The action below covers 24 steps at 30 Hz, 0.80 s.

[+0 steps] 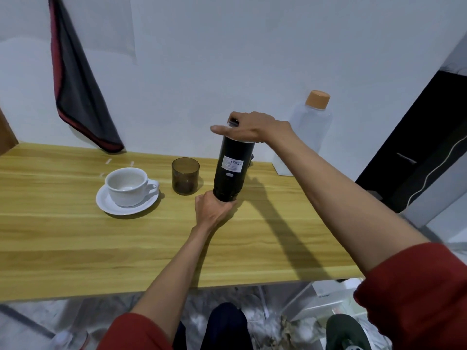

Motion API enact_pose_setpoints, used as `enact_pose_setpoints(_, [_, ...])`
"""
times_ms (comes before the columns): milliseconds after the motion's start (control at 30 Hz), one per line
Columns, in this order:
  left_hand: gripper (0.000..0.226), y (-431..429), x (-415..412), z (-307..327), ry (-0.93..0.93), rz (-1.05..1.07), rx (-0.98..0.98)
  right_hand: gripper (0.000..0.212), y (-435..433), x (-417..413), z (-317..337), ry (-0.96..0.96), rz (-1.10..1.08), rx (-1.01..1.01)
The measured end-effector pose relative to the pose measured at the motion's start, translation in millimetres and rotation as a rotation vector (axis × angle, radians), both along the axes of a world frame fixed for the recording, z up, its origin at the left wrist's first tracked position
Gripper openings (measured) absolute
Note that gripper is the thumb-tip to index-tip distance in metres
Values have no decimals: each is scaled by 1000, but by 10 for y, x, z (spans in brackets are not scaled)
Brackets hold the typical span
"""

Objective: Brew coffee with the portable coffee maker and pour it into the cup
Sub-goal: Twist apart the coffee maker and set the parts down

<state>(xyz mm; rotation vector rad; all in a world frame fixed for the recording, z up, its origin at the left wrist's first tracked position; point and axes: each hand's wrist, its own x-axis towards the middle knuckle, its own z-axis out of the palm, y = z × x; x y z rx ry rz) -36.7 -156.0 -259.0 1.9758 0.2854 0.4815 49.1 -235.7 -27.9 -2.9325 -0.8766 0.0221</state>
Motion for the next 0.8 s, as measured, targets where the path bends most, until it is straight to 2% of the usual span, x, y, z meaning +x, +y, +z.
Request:
enact_pose_setpoints(67, [29, 3, 1, -2, 0, 13, -17, 63, 7, -5, -14, -110, 40, 31])
enact_pose_setpoints(133, [28, 12, 5, -7, 15, 28, -66, 43, -17, -5, -2, -141, 86, 136])
enact_pose_setpoints(233, [33, 19, 21, -15, 16, 19, -60, 31, -71, 7, 128, -167, 110, 226])
enact_pose_setpoints(500, [32, 6, 38, -33, 26, 33, -58, 34, -492, 119, 327, -228, 10, 330])
enact_pose_setpoints(800, [34, -11, 41, -23, -7, 33, -68, 32, -1194, 256, -221, -301, -149, 266])
